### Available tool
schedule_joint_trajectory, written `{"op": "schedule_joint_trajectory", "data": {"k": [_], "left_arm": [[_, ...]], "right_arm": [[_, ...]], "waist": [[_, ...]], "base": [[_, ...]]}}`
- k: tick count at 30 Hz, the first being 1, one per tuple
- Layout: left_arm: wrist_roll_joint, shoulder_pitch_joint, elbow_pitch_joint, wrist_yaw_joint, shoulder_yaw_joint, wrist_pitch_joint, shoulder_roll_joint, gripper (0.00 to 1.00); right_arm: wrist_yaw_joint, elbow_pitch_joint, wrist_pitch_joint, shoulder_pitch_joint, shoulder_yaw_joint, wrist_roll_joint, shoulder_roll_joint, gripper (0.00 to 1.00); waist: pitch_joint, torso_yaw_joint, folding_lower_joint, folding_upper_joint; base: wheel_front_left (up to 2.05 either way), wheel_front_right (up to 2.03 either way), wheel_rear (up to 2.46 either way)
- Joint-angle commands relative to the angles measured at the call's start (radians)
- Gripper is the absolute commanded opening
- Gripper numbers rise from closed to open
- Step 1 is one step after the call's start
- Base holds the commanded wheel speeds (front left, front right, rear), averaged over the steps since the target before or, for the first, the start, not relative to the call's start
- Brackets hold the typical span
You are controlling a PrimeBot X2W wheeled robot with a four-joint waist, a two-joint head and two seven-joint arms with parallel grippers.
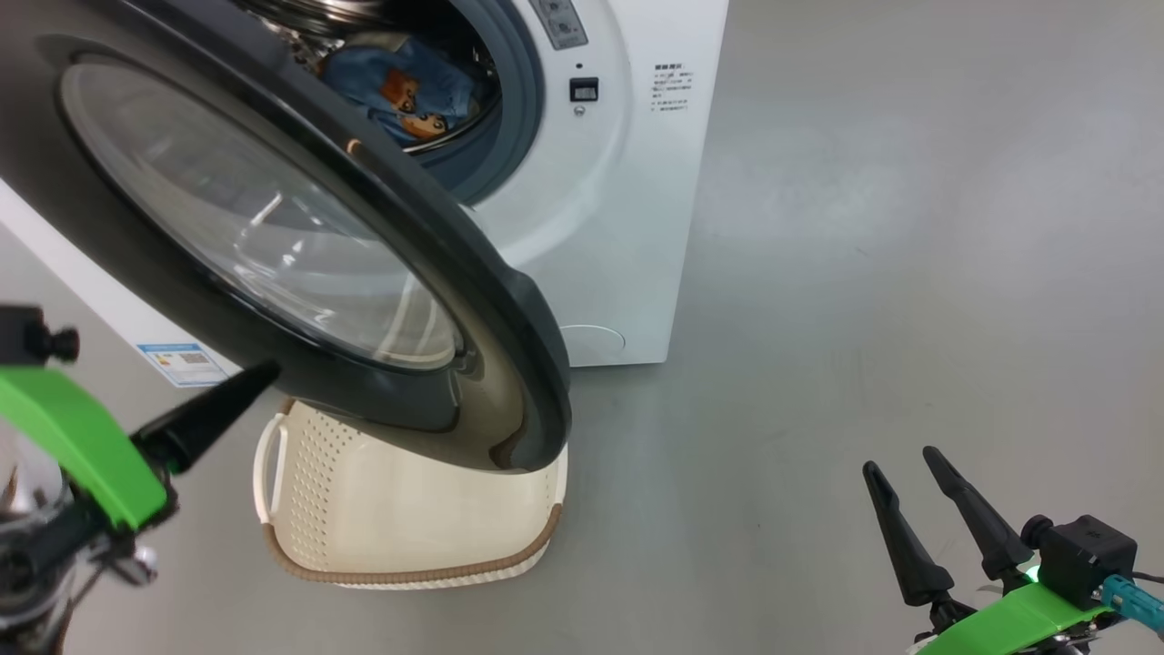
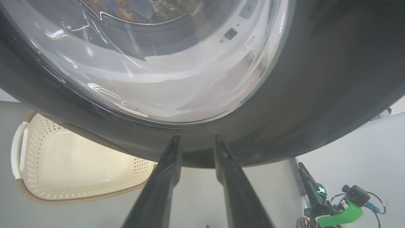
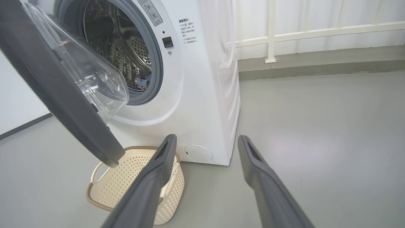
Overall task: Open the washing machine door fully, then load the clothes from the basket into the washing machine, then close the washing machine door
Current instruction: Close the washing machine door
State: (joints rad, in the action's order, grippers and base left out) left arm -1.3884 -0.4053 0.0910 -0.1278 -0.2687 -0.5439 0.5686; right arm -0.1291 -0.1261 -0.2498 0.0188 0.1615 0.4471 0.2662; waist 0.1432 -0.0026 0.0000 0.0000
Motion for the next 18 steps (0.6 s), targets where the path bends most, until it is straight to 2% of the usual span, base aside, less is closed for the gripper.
{"op": "schedule_joint_trajectory", "data": {"k": [1, 2, 3, 8, 18], "left_arm": [[0.024, 0.002, -0.011, -0.003, 0.045, 0.027, 0.060, 0.71], [0.040, 0.020, -0.007, -0.003, 0.038, 0.046, 0.069, 0.88], [0.053, 0.039, -0.002, -0.003, 0.031, 0.067, 0.075, 1.00], [0.084, 0.123, 0.032, -0.003, 0.001, 0.172, 0.090, 1.00], [0.066, 0.227, 0.097, -0.003, -0.054, 0.353, 0.085, 1.00]], "right_arm": [[-0.002, 0.019, -0.012, -0.001, 0.020, 0.011, 0.024, 1.00], [-0.002, 0.019, -0.012, -0.002, 0.020, 0.012, 0.026, 1.00], [-0.002, 0.018, -0.012, -0.003, 0.020, 0.013, 0.029, 1.00], [-0.002, 0.019, -0.012, -0.006, 0.018, 0.016, 0.041, 1.00], [-0.002, 0.015, -0.012, -0.023, 0.001, 0.019, 0.057, 1.00]], "waist": [[-0.007, 0.007, 0.0000, 0.0000], [-0.009, 0.008, 0.0000, 0.0000], [-0.011, 0.008, 0.0000, 0.0000], [-0.013, 0.009, 0.0000, 0.0000], [-0.014, 0.007, 0.0000, 0.0000]], "base": [[0.00, 0.00, 0.00], [0.00, 0.00, 0.00], [0.00, 0.00, 0.00], [0.00, 0.00, 0.00], [0.00, 0.00, 0.00]]}}
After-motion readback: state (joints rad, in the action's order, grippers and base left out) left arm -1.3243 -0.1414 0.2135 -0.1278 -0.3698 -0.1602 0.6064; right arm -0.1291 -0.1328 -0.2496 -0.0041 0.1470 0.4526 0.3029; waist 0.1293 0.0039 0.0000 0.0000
